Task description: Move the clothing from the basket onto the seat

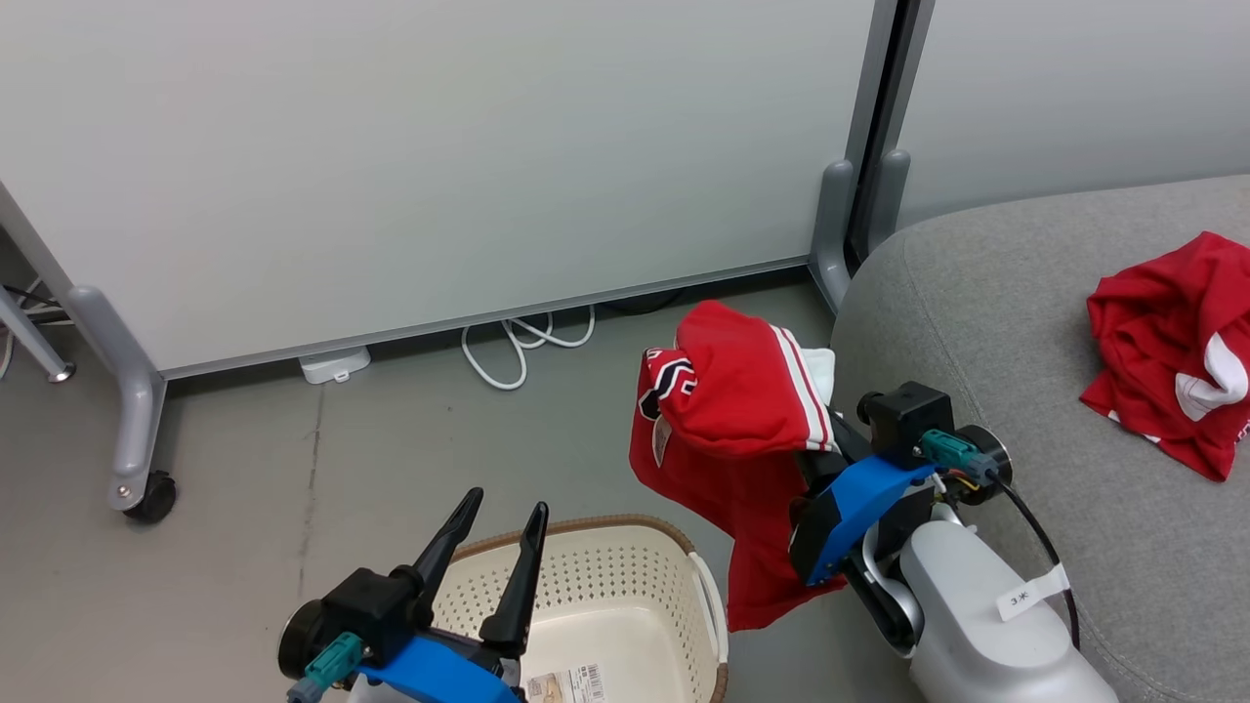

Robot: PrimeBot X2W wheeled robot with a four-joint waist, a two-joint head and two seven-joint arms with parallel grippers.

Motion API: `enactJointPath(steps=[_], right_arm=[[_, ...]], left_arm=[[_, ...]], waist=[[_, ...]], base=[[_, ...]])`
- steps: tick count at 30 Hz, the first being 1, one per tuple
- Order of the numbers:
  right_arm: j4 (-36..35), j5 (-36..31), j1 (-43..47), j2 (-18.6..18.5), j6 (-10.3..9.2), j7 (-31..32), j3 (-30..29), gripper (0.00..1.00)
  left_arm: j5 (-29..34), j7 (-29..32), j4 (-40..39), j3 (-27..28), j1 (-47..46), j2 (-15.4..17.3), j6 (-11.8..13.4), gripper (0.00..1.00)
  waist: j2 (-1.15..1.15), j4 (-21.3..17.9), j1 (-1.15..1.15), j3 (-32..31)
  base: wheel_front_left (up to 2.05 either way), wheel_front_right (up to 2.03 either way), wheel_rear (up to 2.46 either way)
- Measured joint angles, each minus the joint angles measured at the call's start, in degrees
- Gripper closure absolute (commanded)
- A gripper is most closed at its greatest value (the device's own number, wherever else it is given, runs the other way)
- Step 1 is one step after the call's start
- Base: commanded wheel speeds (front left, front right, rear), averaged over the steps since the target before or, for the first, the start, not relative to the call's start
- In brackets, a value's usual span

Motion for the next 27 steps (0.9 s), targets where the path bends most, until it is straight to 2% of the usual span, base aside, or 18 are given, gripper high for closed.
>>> enactJointPath(steps=[12, 27], right_arm=[[-0.4, 0.1, 0.3, 0.0, 0.0, 0.0, 0.2, 1.0], [-1.1, -0.2, 0.5, 0.0, 0.0, 0.0, -1.3, 1.0]], left_arm=[[2.0, 0.0, -0.1, 1.6, 1.2, -1.1, -0.1, 0.0], [1.9, 0.0, -0.5, 1.1, 0.6, -1.0, -0.1, 0.0]], waist=[[0.0, -2.3, 0.0, 0.4], [0.0, -11.6, 0.0, 1.2]], base=[[0.0, 0.0, 0.0], [0.0, 0.0, 0.0]])
